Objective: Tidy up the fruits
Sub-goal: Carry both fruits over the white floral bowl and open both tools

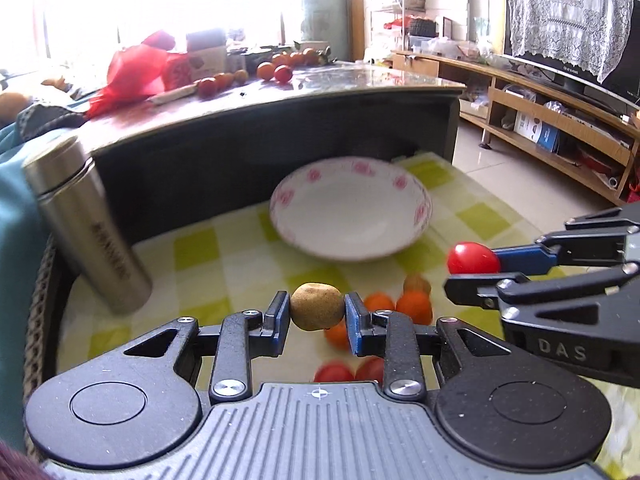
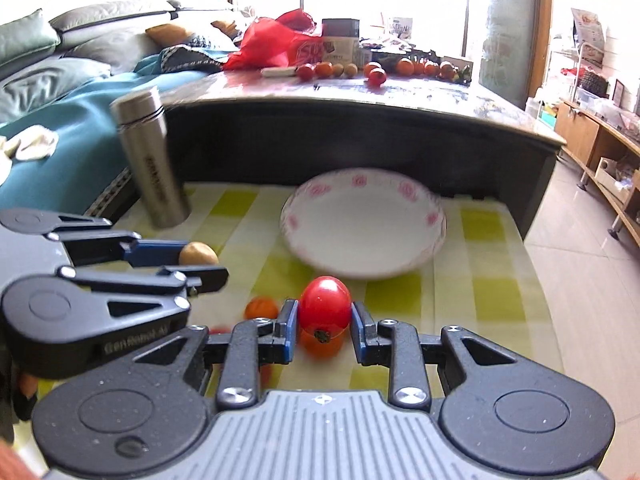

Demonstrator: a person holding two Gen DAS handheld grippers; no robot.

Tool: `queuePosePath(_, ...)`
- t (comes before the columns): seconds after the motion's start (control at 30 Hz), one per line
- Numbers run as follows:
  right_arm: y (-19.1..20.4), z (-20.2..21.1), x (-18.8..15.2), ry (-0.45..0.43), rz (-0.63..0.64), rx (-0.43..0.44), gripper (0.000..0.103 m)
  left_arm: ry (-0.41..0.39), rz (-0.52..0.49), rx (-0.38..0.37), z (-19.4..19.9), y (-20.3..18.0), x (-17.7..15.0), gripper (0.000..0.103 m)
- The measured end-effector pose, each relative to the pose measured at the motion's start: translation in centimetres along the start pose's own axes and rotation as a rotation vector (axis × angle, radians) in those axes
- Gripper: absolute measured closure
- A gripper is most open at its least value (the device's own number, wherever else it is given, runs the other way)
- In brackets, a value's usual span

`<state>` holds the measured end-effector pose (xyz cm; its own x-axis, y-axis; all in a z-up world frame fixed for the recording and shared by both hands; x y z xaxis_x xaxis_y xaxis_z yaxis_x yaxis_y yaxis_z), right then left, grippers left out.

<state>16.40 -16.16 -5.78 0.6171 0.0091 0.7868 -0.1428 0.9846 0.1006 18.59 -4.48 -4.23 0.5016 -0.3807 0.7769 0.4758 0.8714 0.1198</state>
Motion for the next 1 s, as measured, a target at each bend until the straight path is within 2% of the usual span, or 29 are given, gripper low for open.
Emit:
queuePosePath(0.27,-2.1,-5.1,3.3,-0.011,0.003,-0.003,0.07,-0.003,-0.006,0.004,-5.1,0.5,3.1,0.066)
queuePosePath(0.53,-4.6,-9.0,3.6,0.014,-0.015,-0.015,0.07,0.025,-0.047,0.0,-9.0,0.1,3.9,0.066)
queuePosePath(0.77,-5.1,-10.5,3.3,0.024,-0.014,-0.002,0.069,0.045,-0.063,0.019,-10.5,0.1,3.6,0.066)
queuePosePath(1.0,-5.4,-10.9,3.2,0.021,-0.019,-0.007,0.065,0.049,-0.051,0.026,-10.7,0.4,3.5,0.058)
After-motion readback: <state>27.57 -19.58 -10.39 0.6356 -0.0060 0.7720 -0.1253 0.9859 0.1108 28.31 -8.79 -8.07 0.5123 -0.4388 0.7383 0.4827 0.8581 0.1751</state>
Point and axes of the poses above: each gripper's, at about its wrist camera, not at the fingertips, and z roughly against the way its jaws point, y to its left, x to its top, the point moved 9 cm from there along -z, roughly the way its jaws point, and after that the axes turned 4 degrees about -z, right-handed, at the moved point
